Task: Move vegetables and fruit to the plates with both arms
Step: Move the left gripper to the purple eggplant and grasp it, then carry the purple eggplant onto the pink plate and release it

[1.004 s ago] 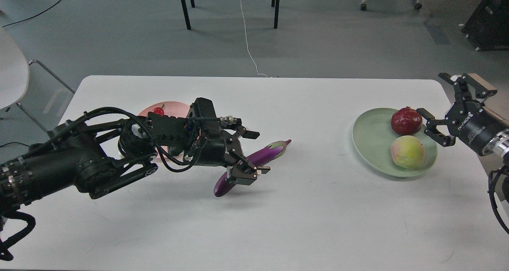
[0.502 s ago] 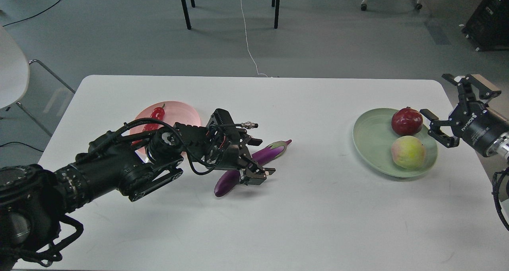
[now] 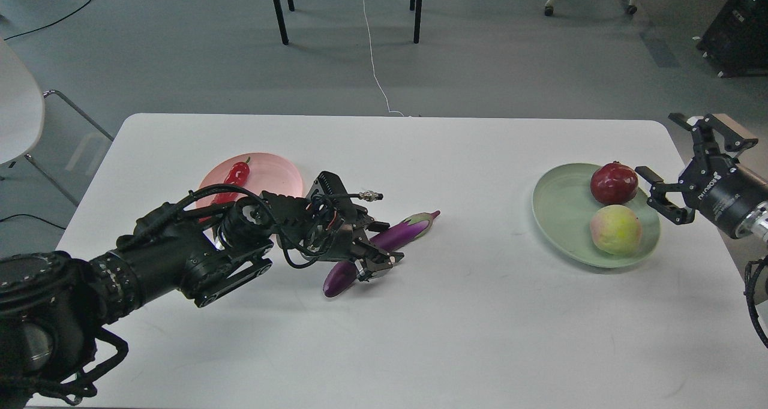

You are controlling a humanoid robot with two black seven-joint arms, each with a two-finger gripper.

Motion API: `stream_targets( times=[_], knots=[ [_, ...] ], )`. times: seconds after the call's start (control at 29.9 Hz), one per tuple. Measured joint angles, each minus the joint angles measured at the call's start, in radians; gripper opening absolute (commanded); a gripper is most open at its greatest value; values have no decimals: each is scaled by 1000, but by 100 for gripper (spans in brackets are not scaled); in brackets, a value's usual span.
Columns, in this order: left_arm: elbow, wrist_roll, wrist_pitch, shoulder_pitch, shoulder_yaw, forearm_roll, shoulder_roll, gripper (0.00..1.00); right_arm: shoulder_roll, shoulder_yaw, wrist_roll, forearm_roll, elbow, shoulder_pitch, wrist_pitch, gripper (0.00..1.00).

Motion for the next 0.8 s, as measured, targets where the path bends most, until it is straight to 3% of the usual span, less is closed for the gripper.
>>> stream_targets(
  times=[0.2, 0.47, 0.67, 0.74, 0.8],
  knots=[
    [-30, 0, 30, -5, -5, 0, 62, 9, 0, 7, 0, 0, -2, 0, -1, 98],
    [-176, 0, 41, -19, -55, 0, 298, 11, 1, 9, 0, 0, -4, 0, -2, 98],
    [-167, 0, 39, -12, -103, 0, 425, 15, 8, 9, 0, -1, -4, -1, -3, 98],
    [-131, 0, 39, -7, -123, 0, 429, 23, 9, 9, 0, -1, -5, -1, -3, 98],
    [-102, 0, 39, 4, -136, 0, 424, 39, 10, 9, 0, -1, -4, -2, -3, 98]
  ],
)
